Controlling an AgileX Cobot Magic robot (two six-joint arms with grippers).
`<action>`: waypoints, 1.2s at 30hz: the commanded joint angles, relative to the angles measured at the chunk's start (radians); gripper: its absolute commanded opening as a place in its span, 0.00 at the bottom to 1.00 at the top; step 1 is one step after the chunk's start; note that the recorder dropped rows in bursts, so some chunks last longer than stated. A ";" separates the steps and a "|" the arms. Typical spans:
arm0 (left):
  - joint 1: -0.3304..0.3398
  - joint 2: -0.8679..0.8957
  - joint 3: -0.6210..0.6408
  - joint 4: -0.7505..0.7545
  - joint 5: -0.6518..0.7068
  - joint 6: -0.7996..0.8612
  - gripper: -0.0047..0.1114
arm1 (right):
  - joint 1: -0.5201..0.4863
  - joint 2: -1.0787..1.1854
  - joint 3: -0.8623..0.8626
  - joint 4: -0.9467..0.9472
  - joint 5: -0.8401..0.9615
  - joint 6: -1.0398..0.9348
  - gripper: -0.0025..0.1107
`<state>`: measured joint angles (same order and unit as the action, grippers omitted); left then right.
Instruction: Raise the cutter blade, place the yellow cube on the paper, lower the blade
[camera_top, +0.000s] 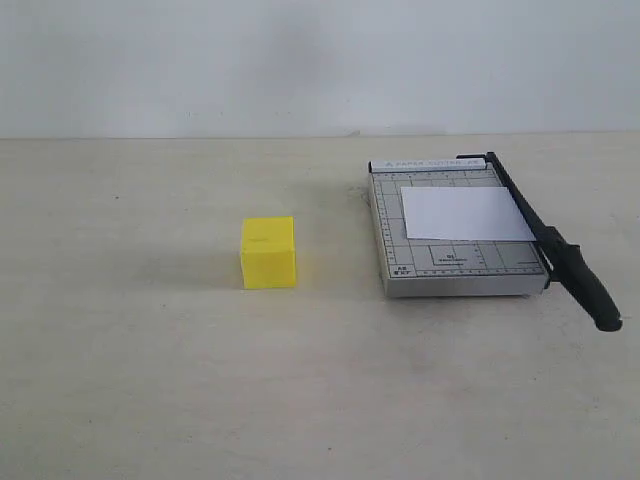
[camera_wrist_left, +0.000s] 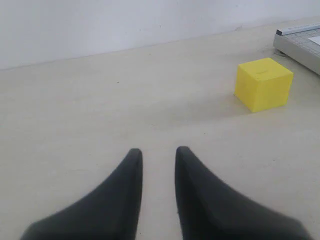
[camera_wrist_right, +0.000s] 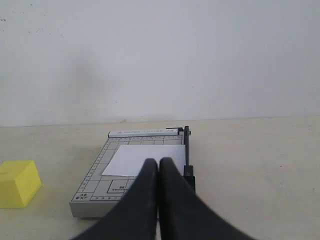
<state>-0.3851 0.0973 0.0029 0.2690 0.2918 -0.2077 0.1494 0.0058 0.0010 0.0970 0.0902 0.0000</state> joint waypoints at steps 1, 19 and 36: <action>-0.004 0.002 -0.003 0.001 0.001 -0.001 0.24 | 0.001 -0.006 -0.001 -0.006 -0.003 -0.006 0.02; -0.004 0.002 -0.003 0.001 0.001 -0.001 0.24 | 0.001 -0.006 -0.001 0.009 -0.121 0.287 0.02; -0.004 0.002 -0.003 0.001 0.001 -0.001 0.24 | 0.001 0.352 -0.397 -0.024 0.439 0.110 0.10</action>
<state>-0.3851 0.0973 0.0029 0.2690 0.2918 -0.2077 0.1494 0.2164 -0.3295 0.0951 0.4261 0.1707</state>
